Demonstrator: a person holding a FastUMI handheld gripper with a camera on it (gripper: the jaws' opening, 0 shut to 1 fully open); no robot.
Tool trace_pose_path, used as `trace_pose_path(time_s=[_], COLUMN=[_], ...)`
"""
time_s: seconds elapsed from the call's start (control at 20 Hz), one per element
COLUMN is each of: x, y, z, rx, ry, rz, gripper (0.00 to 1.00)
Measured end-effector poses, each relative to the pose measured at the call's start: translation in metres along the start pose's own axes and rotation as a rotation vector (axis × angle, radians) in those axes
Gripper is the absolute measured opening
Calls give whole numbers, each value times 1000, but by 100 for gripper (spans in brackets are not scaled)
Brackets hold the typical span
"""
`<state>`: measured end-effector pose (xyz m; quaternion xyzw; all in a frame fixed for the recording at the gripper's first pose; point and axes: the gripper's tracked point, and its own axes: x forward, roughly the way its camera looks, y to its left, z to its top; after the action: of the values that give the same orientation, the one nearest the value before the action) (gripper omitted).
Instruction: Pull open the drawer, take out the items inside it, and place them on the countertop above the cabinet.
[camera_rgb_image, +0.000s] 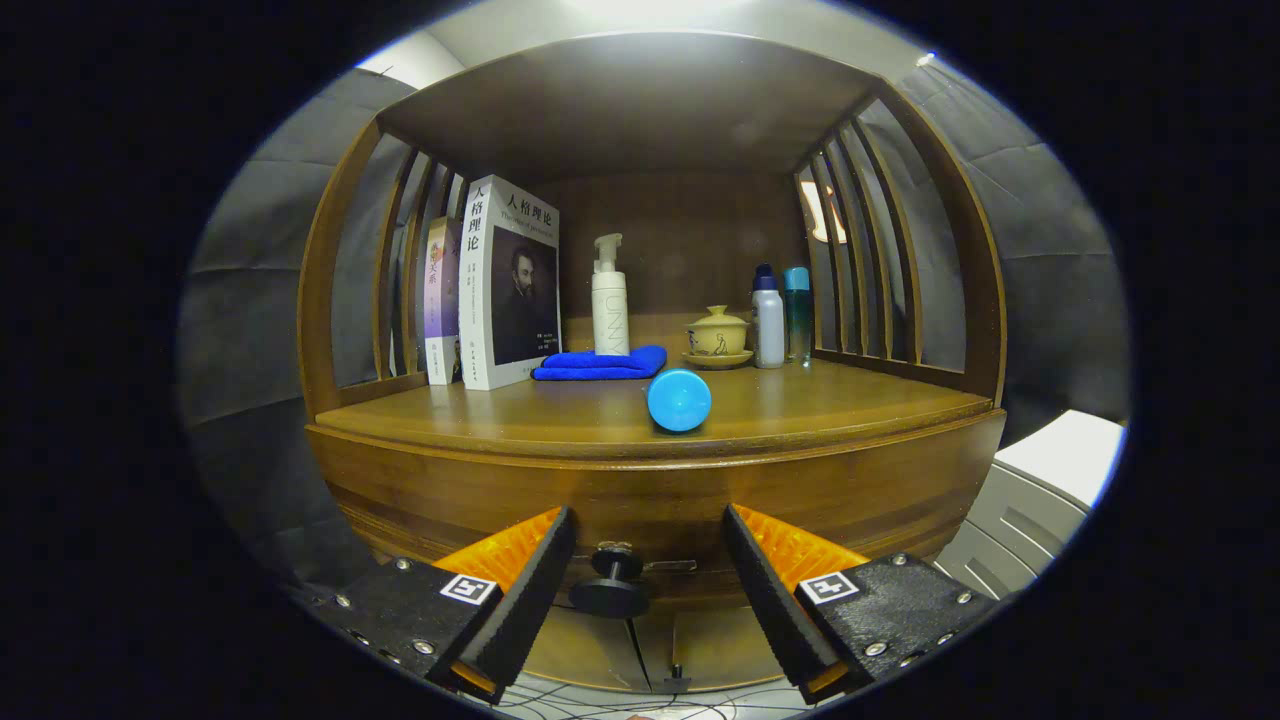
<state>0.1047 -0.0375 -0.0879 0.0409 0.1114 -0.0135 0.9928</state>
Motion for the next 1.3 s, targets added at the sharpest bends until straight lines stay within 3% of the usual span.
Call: trace_pose_path(time_s=[0.55, 1.3], x=[-73, -130], y=[-3, 26], z=[121, 163], rx=[-72, -125], ry=[-97, -165], rz=[-86, -105], gripper=[94, 94])
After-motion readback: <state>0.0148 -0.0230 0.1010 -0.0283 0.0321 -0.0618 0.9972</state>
